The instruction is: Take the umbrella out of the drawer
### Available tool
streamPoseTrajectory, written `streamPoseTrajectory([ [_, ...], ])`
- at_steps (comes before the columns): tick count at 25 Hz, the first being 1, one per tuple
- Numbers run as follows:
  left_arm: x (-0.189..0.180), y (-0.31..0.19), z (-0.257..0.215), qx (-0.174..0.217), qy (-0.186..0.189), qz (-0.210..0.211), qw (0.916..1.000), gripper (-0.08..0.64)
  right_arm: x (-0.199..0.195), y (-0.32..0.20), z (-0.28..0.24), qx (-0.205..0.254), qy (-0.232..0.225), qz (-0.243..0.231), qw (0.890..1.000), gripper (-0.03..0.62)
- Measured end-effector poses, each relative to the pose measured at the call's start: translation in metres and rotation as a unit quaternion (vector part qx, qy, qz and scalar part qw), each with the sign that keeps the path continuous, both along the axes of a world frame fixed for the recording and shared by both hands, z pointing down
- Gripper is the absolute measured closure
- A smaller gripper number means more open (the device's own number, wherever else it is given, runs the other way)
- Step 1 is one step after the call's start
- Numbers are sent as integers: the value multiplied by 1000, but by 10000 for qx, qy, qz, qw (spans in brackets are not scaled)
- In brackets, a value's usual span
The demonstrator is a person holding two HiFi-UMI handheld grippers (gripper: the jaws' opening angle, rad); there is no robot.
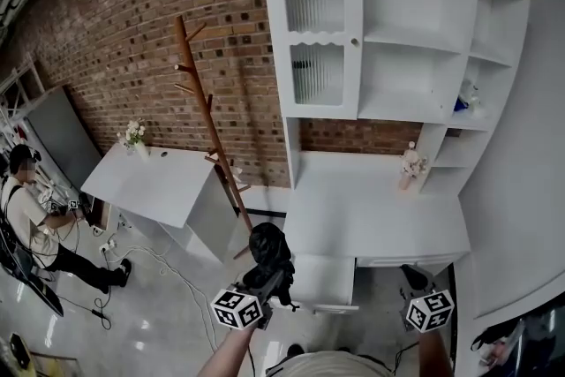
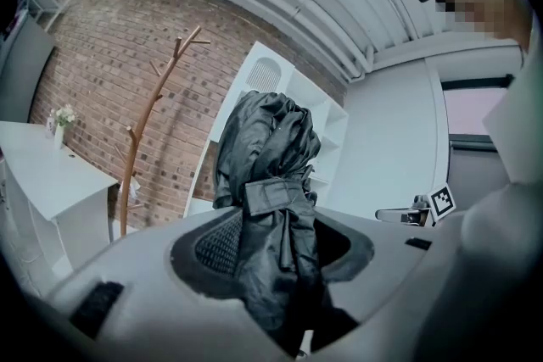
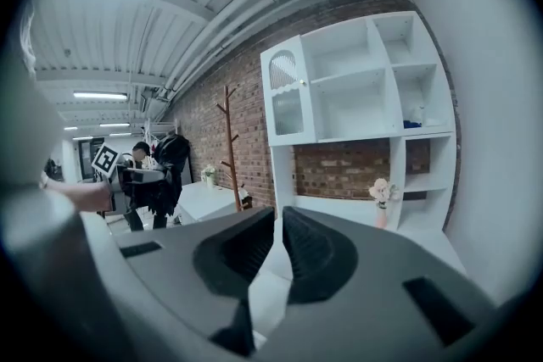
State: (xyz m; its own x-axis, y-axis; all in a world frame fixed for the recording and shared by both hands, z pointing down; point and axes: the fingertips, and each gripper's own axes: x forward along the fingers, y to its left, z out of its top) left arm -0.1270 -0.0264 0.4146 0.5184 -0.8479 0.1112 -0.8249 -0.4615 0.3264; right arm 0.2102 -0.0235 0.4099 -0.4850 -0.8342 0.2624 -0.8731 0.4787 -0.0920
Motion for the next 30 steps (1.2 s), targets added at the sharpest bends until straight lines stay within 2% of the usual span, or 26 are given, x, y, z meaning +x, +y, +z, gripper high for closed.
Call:
streamPoseTrajectory([
  [7, 3, 12, -14, 195, -91, -127, 9997, 351, 14, 3, -5, 107, 21, -22, 9999, 558],
  [17, 2, 18, -24, 576, -537, -369, 9962, 351, 31, 0, -20, 663, 158, 204, 9975, 558],
  [30, 1, 8, -19, 610, -590, -396, 9956, 351, 33, -2, -22, 865, 269, 233, 9956, 560],
])
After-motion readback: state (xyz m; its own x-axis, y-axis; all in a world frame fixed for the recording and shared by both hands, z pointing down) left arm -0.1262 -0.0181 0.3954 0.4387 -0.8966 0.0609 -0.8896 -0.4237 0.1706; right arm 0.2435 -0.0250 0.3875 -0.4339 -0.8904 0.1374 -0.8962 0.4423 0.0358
